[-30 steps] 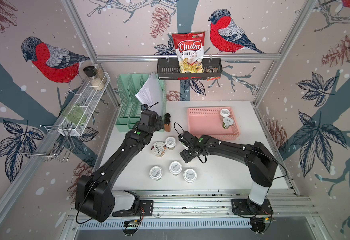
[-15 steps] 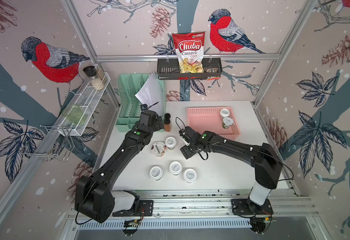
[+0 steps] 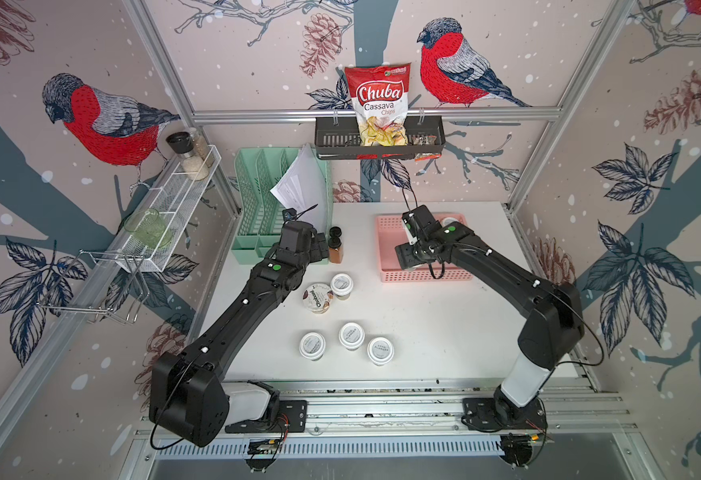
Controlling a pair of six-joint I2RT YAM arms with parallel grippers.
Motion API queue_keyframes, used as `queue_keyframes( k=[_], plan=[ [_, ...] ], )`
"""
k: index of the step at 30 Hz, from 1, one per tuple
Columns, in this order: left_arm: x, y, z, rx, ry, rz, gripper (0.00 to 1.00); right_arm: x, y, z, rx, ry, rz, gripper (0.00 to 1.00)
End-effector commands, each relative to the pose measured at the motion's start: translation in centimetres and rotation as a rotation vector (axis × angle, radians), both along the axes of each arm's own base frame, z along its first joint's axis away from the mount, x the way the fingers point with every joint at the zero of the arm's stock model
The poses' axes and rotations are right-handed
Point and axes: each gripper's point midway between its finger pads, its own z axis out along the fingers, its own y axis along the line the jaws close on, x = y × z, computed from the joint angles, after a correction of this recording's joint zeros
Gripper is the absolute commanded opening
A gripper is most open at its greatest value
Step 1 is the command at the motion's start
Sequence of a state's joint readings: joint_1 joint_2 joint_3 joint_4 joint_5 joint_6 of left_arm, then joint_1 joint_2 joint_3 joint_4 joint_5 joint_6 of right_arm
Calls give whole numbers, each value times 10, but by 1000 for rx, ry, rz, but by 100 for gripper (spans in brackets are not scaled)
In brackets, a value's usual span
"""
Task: Put the yogurt in the basket
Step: Place the yogurt in the basket.
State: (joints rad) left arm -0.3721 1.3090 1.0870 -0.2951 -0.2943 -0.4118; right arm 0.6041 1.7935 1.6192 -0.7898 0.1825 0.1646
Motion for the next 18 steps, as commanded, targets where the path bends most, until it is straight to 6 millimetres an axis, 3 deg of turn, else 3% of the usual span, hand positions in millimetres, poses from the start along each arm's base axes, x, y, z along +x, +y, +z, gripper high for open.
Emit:
queue_keyframes(
  k=[1, 7, 10, 18],
  plan=[
    [4, -16, 1, -32, -9, -54, 96, 42, -11, -2, 5, -38, -14, 81],
    [8, -37, -11, -62, 35, -122, 96, 116, -31, -24, 8, -49, -69, 81],
    [12, -44, -15, -67, 44, -147, 96, 144, -40, -32, 18, -59, -88, 81],
    [20, -51, -34, -62, 90, -165, 96, 187, -54, -52, 17, -74, -110, 81]
  ],
)
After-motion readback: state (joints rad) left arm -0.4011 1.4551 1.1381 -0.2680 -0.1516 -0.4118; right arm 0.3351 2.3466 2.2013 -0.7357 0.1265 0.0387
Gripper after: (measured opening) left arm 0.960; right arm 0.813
